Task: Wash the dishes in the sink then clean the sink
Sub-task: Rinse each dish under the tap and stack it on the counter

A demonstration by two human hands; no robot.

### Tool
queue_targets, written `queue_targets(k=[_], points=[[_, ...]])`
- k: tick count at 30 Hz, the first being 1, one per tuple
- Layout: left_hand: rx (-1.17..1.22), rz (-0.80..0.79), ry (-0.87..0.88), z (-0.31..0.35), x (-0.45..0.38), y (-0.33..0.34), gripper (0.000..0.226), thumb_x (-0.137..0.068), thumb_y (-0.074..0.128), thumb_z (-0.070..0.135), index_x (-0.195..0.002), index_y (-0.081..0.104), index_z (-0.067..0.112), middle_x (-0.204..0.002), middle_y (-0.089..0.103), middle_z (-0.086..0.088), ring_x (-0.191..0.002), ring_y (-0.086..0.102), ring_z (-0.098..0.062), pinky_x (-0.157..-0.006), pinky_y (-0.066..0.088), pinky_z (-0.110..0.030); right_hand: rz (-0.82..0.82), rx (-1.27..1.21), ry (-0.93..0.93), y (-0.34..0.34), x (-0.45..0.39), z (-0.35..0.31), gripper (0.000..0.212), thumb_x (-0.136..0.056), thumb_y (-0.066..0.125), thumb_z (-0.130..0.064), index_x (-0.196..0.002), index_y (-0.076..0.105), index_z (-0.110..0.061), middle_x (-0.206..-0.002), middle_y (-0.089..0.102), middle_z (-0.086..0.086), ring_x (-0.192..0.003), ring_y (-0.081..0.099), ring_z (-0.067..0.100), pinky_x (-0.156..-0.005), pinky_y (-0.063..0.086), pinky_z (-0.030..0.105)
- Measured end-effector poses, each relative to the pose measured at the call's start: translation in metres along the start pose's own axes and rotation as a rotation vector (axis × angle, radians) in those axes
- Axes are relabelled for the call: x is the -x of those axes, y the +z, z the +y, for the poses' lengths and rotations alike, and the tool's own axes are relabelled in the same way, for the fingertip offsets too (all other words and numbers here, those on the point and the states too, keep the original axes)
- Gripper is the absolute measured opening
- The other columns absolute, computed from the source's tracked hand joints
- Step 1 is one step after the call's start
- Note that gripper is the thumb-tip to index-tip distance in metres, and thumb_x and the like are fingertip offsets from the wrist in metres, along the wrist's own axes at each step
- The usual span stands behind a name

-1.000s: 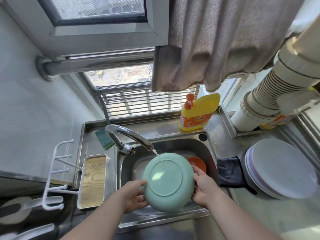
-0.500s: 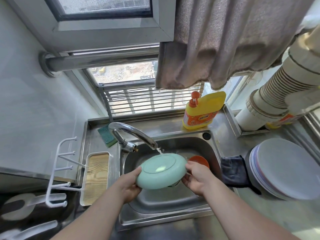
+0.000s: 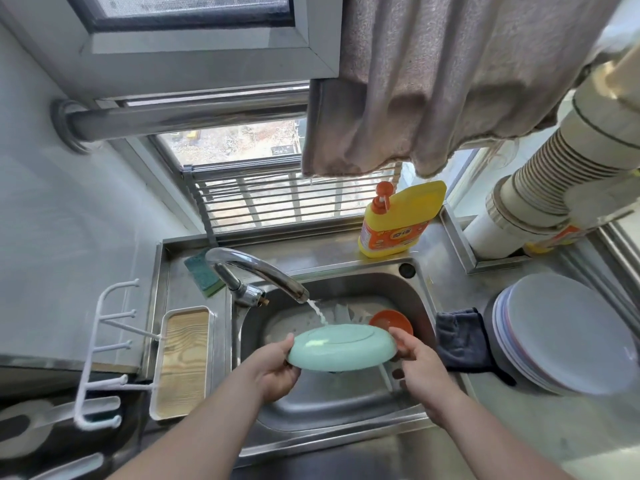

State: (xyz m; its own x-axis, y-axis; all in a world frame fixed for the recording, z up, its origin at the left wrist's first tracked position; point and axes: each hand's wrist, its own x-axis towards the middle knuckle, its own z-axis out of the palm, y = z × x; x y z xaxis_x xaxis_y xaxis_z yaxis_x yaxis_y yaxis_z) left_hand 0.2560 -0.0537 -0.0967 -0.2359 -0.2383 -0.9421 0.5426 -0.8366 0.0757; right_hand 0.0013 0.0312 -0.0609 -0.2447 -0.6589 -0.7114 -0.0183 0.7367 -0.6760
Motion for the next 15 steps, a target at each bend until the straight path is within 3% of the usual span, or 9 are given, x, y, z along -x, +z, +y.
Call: queue_targets(k=[2,4,6,7,9,12,13,15], points=[[0.050,-0.025,-0.063,0.002,0.001,-0.006,0.040,-0.109,0.054,0.022,-0.124,0.062,-0.014,-0.107,0.072,-0.034,-0.071,0.076,-0.046,-0.055,0.062,-0.057,-0.049,0.273,-0.155,-0.001,-0.004,-0.002,0.062,-0.102,0.052,-0.003,-0.143,0.052,-0.049,-0.141,0.052,-0.003,-0.113,0.056,0.014,-0.102,0.052,0.037],[0.103,-0.055,-0.115,0.003,0.002,-0.013,0.044,-0.109,0.054,0.025,-0.125,0.061,-0.015,-0.110,0.072,-0.035,-0.075,0.076,-0.049,-0.064,0.061,-0.062,-0.044,0.533,-0.270,0.001,-0.008,-0.010,0.060,-0.101,0.053,-0.008,-0.140,0.054,-0.053,-0.132,0.043,-0.003,-0.119,0.047,0.017,-0.116,0.040,0.041],[0.180,-0.071,-0.136,0.004,0.003,-0.021,0.048,-0.108,0.055,0.030,-0.127,0.059,-0.015,-0.107,0.072,-0.036,-0.076,0.075,-0.048,-0.066,0.063,-0.059,0.025,0.804,-0.447,0.006,-0.011,-0.023,0.052,-0.101,0.052,-0.015,-0.136,0.059,-0.053,-0.120,0.039,-0.003,-0.112,0.041,0.019,-0.109,0.039,0.037],[0.234,-0.069,-0.124,0.006,0.001,-0.026,0.050,-0.108,0.056,0.033,-0.127,0.059,-0.013,-0.100,0.072,-0.034,-0.072,0.075,-0.045,-0.059,0.063,-0.056,0.041,0.905,-0.541,0.012,-0.010,-0.030,0.048,-0.101,0.052,-0.019,-0.135,0.060,-0.052,-0.121,0.040,-0.004,-0.111,0.040,0.020,-0.104,0.041,0.037],[0.352,-0.054,-0.089,0.008,-0.001,-0.034,0.056,-0.105,0.057,0.043,-0.130,0.058,-0.007,-0.090,0.072,-0.028,-0.072,0.075,-0.039,-0.056,0.064,-0.049,0.000,0.960,-0.655,0.026,-0.009,-0.042,0.040,-0.100,0.052,-0.025,-0.131,0.059,-0.048,-0.122,0.048,-0.009,-0.111,0.046,0.019,-0.093,0.046,0.037],[0.393,-0.066,-0.013,0.007,-0.006,-0.044,0.074,-0.102,0.049,0.064,-0.129,0.060,-0.004,-0.104,0.070,-0.031,-0.096,0.069,-0.040,-0.095,0.060,-0.051,-0.018,0.952,-0.655,0.047,-0.008,-0.059,0.026,-0.101,0.051,-0.033,-0.123,0.061,-0.043,-0.109,0.057,-0.010,-0.102,0.057,0.019,-0.077,0.050,0.037],[0.367,-0.057,0.007,0.008,-0.009,-0.047,0.075,-0.101,0.050,0.067,-0.127,0.060,-0.003,-0.108,0.070,-0.031,-0.098,0.068,-0.042,-0.096,0.059,-0.052,-0.005,0.964,-0.640,0.052,-0.008,-0.064,0.021,-0.102,0.050,-0.038,-0.118,0.063,-0.042,-0.102,0.058,-0.009,-0.097,0.059,0.020,-0.073,0.050,0.037],[0.250,-0.003,0.040,0.006,-0.011,-0.053,0.074,-0.098,0.049,0.072,-0.126,0.059,0.004,-0.115,0.066,-0.027,-0.095,0.068,-0.039,-0.081,0.063,-0.048,-0.011,0.989,-0.597,0.057,-0.008,-0.072,0.025,-0.104,0.045,-0.054,-0.103,0.064,-0.036,-0.090,0.058,-0.008,-0.089,0.060,0.020,-0.067,0.048,0.037]])
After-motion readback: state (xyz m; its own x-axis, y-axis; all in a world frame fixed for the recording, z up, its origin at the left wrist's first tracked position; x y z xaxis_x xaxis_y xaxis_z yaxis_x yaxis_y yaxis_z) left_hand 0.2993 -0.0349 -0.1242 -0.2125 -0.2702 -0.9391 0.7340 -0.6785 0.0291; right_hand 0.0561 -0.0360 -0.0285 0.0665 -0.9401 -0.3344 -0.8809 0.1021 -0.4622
